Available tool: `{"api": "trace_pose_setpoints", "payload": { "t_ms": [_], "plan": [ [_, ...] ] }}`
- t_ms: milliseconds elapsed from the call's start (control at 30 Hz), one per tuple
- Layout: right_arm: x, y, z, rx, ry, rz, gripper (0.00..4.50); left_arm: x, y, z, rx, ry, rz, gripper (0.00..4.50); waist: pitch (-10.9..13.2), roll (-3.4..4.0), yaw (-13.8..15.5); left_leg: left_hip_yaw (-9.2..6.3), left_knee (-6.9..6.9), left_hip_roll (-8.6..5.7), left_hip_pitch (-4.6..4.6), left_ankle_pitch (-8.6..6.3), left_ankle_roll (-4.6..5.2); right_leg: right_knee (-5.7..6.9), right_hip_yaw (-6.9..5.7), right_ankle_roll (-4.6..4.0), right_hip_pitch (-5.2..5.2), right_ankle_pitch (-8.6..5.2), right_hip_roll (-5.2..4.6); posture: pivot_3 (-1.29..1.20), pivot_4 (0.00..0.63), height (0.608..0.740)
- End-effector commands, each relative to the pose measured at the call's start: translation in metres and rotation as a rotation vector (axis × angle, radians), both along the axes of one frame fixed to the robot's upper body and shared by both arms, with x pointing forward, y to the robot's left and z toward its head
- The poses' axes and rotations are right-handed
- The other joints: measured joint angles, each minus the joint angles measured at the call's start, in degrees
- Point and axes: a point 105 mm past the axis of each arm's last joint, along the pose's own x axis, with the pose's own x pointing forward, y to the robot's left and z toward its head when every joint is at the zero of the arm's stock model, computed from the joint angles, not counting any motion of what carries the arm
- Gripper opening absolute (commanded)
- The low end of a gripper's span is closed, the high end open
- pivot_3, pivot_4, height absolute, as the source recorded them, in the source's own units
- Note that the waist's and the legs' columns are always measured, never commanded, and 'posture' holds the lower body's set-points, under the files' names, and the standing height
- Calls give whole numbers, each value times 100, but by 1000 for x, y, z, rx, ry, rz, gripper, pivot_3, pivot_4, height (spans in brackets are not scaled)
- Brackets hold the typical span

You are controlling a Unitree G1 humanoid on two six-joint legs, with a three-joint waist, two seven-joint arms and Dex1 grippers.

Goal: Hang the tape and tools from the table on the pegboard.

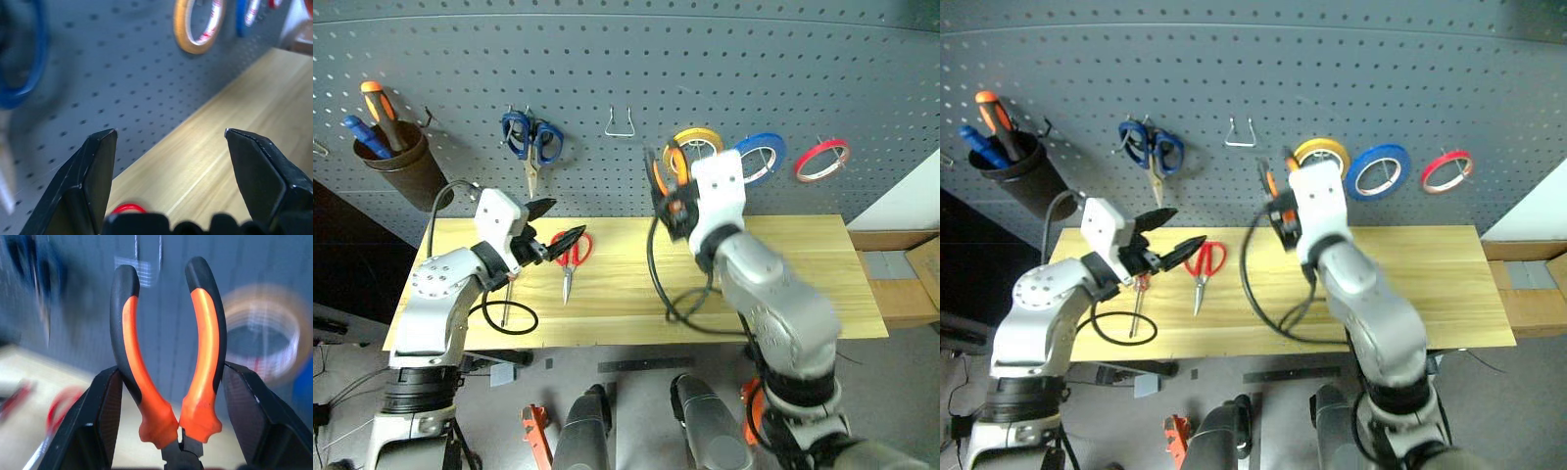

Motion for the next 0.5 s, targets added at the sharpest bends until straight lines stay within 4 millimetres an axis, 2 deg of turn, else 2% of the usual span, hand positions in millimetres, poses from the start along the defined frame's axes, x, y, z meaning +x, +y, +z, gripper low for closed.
{"api": "trace_pose_setpoints", "payload": {
  "t_ms": [33, 200, 367, 500],
  "plan": [
    [6, 10, 31, 64, -109, 43, 2583, -9, 12, 21, -9, -71, 36, 3788, -17, -22, 27, -2, -6, 1, 0, -1, 0, -1, -2, -1, -1, 0, -1, -79, 237, 740],
    [20, 29, 66, 149, -195, 80, 2583, -14, 26, 21, 21, -72, 79, 3788, -30, -37, 87, 3, -26, 0, -3, -1, -1, -13, -2, -2, -11, 1, -10, -28, 216, 740],
    [29, 48, 107, 226, -332, 91, 2583, -15, 25, 25, 10, -82, 86, 3788, -46, -52, 206, 3, -27, 0, -4, -1, -1, -15, -6, -4, -13, 2, -10, 8, 206, 740],
    [37, 51, 120, 249, -400, 80, 2583, -15, 20, 28, -1, -90, 79, 3788, -86, -65, 313, 3, -33, 1, -4, -1, -2, -20, -12, -5, -15, 3, -11, 29, 201, 740]
  ]
}}
